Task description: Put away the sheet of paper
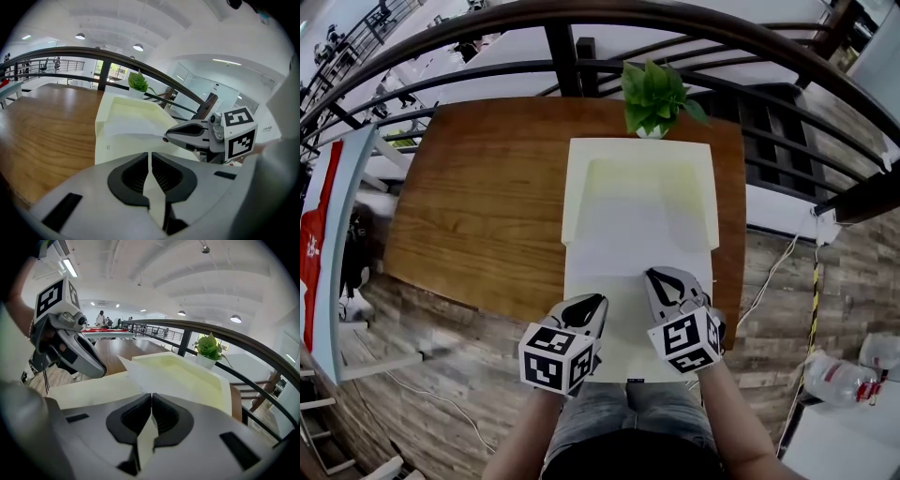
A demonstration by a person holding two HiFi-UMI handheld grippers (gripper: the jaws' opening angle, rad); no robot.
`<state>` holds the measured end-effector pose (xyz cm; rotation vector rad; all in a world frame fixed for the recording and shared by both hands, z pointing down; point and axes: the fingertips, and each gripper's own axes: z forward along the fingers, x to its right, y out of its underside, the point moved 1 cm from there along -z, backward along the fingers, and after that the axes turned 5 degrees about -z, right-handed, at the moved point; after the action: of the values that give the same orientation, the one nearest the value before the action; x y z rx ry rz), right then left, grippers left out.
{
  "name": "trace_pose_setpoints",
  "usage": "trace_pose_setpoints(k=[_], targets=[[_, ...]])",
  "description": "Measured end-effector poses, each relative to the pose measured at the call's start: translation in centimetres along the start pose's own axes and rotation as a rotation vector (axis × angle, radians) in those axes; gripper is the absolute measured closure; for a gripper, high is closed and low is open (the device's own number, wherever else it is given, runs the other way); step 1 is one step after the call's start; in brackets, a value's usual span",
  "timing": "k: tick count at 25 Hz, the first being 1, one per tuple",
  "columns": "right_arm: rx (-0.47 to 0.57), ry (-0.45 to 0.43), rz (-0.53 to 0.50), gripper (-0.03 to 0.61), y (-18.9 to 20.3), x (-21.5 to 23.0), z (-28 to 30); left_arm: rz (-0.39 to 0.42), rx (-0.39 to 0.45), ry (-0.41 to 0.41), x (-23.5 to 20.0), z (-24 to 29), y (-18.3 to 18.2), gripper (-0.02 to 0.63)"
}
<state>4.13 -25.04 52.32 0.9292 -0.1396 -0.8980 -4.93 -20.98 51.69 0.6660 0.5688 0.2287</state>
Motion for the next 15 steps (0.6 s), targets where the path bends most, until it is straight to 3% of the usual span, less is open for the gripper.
trace_pose_setpoints(k=[15], targets=[[-0.051, 0.019, 0.028, 0.548, 0.0, 2.8, 2.9, -0.032, -0.004, -0.021, -0.9, 2.2, -1.7, 0.578]])
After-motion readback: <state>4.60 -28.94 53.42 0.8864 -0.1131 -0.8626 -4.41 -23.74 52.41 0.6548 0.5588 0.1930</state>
